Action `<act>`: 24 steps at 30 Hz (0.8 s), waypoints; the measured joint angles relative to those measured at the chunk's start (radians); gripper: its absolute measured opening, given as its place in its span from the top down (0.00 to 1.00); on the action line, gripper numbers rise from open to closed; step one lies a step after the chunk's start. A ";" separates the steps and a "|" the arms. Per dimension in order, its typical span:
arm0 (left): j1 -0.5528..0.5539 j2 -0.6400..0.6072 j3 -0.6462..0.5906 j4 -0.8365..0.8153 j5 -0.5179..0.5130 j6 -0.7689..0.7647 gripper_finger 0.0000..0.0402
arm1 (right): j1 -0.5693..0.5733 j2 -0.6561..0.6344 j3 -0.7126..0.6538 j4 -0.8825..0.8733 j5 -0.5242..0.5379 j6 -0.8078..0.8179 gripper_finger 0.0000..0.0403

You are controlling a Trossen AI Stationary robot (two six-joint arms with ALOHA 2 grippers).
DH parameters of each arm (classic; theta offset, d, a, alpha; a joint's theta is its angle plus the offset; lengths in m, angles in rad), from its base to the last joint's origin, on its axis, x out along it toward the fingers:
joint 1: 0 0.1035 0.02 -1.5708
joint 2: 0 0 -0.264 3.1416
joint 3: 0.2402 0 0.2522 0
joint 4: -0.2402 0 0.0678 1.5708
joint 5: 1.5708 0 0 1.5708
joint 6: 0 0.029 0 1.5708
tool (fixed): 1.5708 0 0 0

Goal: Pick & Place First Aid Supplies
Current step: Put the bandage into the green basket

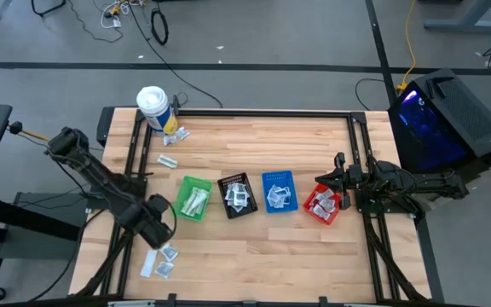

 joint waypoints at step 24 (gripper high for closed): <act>-0.060 0.029 -0.152 0.318 -0.042 -0.229 0.09 | 0.000 0.000 0.000 0.000 0.000 0.000 0.94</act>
